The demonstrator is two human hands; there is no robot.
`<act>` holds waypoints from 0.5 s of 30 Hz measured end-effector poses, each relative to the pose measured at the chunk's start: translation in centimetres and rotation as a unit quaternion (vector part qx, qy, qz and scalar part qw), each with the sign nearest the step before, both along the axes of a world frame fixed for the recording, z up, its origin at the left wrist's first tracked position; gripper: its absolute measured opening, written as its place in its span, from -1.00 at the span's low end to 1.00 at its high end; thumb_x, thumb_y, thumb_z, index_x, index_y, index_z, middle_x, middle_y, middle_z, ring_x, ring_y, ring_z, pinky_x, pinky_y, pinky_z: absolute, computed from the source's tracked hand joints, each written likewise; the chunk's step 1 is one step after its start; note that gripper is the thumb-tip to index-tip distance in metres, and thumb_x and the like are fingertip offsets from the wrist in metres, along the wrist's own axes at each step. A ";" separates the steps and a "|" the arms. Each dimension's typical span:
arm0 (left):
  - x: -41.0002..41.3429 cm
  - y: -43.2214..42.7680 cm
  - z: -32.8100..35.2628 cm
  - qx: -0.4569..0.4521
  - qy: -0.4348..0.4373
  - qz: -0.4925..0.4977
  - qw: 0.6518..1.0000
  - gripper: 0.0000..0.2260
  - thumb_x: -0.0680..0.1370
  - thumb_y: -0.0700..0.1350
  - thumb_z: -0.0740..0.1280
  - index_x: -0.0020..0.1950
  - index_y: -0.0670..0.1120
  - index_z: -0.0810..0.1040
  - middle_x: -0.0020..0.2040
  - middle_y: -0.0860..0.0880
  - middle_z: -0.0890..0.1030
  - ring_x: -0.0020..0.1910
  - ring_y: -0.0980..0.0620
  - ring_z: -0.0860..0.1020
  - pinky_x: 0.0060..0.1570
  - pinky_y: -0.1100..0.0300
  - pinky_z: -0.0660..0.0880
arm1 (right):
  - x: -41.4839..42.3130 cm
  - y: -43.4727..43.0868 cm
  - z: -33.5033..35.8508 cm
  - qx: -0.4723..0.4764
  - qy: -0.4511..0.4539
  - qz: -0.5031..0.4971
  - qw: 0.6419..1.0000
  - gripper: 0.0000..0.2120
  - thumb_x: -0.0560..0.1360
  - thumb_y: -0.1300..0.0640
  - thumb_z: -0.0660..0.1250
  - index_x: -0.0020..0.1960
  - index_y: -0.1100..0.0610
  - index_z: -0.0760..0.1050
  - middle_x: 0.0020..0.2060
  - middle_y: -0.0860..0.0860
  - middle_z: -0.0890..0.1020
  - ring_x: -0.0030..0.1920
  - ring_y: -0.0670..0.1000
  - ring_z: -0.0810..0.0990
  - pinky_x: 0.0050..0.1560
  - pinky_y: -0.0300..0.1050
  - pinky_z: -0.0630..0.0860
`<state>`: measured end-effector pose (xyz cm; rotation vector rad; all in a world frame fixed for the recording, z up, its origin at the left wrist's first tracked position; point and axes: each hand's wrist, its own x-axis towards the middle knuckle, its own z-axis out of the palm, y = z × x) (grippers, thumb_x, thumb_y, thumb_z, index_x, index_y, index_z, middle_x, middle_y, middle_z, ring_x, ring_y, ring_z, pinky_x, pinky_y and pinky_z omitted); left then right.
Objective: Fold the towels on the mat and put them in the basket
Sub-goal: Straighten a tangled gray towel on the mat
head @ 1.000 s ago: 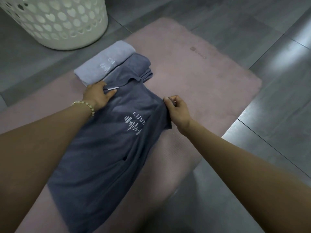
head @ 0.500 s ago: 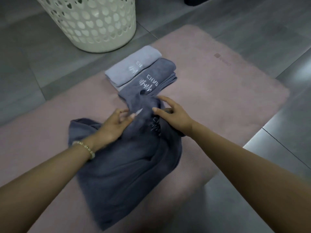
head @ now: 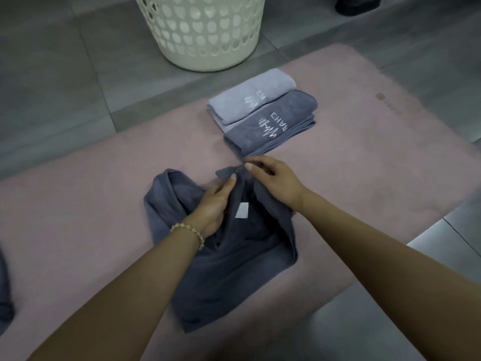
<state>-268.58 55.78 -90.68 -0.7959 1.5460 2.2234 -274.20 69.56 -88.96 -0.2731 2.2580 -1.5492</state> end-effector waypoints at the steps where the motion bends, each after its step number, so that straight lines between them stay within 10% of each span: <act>1: -0.3 0.2 0.0 -0.011 0.014 0.001 1.000 -0.76 0.59 0.02 0.23 0.12 -0.09 0.55 0.04 -0.06 0.65 0.02 0.05 0.62 -0.05 0.26 0.56 | -0.3 -0.1 0.2 -0.007 0.004 -0.011 1.000 -0.71 0.54 0.14 0.32 0.25 0.14 0.50 -0.25 -0.03 0.53 -0.27 -0.25 0.47 -0.18 -0.48 0.39; 5: -1.0 0.7 -0.1 -0.035 0.055 0.002 0.998 -0.73 0.61 0.06 0.18 0.13 -0.06 0.53 0.13 -0.10 0.62 0.16 -0.02 0.57 0.22 0.11 0.47 | -0.8 0.1 0.5 -0.054 -0.026 -0.029 0.998 -0.80 0.52 0.19 0.35 0.12 0.23 0.58 -0.15 0.09 0.61 -0.12 -0.08 0.54 -0.02 -0.34 0.47; 15: -1.3 1.1 3.2 -0.176 0.201 0.035 0.963 -0.90 0.57 -0.11 0.30 0.01 -0.12 0.55 -0.16 0.03 0.62 -0.21 0.25 0.56 -0.13 0.40 0.47 | -1.0 0.3 3.1 -0.157 -0.096 -0.049 0.982 -0.93 0.49 0.32 0.35 -0.11 0.20 0.57 -0.36 -0.09 0.68 -0.30 -0.19 0.61 -0.11 -0.37 0.55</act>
